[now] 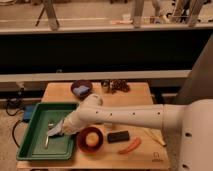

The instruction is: Wipe tray with towel

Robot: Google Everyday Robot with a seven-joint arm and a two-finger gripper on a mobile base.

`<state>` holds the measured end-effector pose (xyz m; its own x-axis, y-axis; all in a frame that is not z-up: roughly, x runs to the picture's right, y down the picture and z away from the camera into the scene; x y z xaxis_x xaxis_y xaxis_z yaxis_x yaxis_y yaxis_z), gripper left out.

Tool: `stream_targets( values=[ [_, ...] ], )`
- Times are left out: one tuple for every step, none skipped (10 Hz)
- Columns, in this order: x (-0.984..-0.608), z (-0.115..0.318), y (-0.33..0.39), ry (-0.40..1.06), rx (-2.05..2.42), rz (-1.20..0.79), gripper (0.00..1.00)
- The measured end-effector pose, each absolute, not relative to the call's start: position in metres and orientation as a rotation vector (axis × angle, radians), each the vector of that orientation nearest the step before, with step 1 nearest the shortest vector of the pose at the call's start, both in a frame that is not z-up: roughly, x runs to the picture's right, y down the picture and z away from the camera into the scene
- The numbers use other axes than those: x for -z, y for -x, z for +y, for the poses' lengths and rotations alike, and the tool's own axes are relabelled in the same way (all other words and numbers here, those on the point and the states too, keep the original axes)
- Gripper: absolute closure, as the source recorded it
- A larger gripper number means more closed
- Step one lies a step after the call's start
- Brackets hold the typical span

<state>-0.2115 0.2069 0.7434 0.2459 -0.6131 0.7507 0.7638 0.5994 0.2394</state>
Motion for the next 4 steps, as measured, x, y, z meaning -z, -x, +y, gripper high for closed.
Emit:
stream_targets(
  values=[
    [-0.745,0.205,0.215,0.193,0.957,-0.931,0.59],
    [-0.747,0.2,0.218,0.195,0.965,-0.931,0.49],
    [-0.75,0.196,0.225,0.199,0.98,-0.931,0.37],
    [-0.75,0.194,0.23,0.204,0.993,-0.928,0.29]
  ],
)
